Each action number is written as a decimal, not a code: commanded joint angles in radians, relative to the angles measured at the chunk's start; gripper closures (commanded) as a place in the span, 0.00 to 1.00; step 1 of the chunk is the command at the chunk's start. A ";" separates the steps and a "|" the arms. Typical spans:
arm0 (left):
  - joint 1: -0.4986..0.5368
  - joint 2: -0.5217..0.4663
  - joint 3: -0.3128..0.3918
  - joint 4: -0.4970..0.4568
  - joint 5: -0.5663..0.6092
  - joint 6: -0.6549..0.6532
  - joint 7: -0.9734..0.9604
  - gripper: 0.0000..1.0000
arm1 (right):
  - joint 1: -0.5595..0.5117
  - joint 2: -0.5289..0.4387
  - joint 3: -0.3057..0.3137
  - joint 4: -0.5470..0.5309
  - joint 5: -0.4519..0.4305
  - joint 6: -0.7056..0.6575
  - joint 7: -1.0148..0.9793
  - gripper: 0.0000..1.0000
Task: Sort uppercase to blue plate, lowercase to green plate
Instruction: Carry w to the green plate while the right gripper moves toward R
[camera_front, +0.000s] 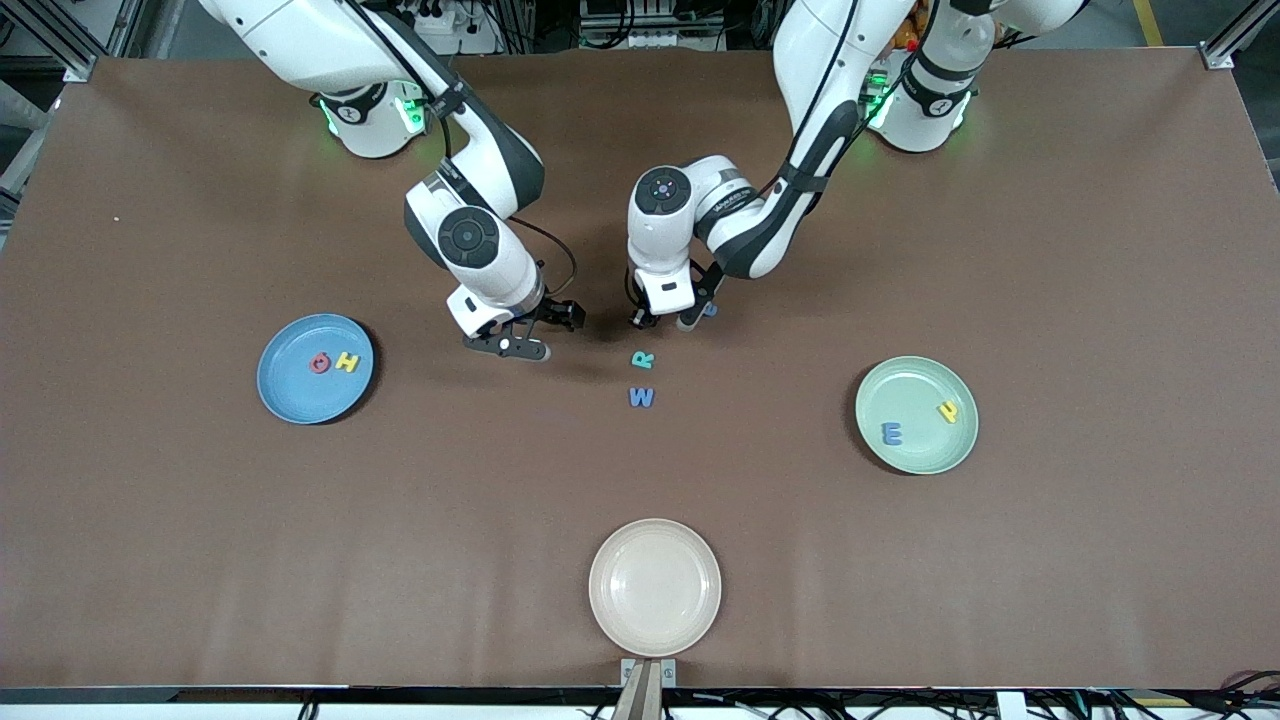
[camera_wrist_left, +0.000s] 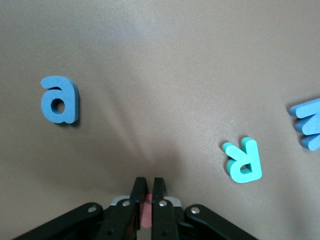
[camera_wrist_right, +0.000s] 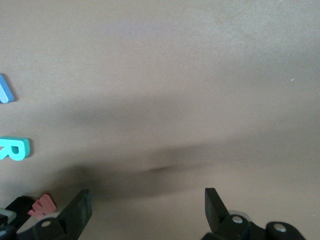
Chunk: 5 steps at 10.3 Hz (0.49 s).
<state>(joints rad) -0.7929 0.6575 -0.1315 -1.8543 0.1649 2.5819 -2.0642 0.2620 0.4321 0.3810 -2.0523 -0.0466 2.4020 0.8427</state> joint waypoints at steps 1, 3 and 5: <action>0.006 0.002 0.001 -0.008 0.028 0.000 -0.024 1.00 | -0.004 0.025 0.009 0.017 -0.036 0.009 0.007 0.00; 0.032 -0.045 0.001 -0.019 0.030 -0.018 -0.022 1.00 | -0.003 0.025 0.009 0.017 -0.035 0.009 0.007 0.00; 0.087 -0.113 0.000 -0.022 0.030 -0.090 -0.016 1.00 | 0.002 0.028 0.009 0.017 -0.032 0.034 0.009 0.00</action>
<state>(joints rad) -0.7483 0.6251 -0.1264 -1.8525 0.1649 2.5543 -2.0642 0.2638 0.4473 0.3818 -2.0513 -0.0615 2.4241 0.8422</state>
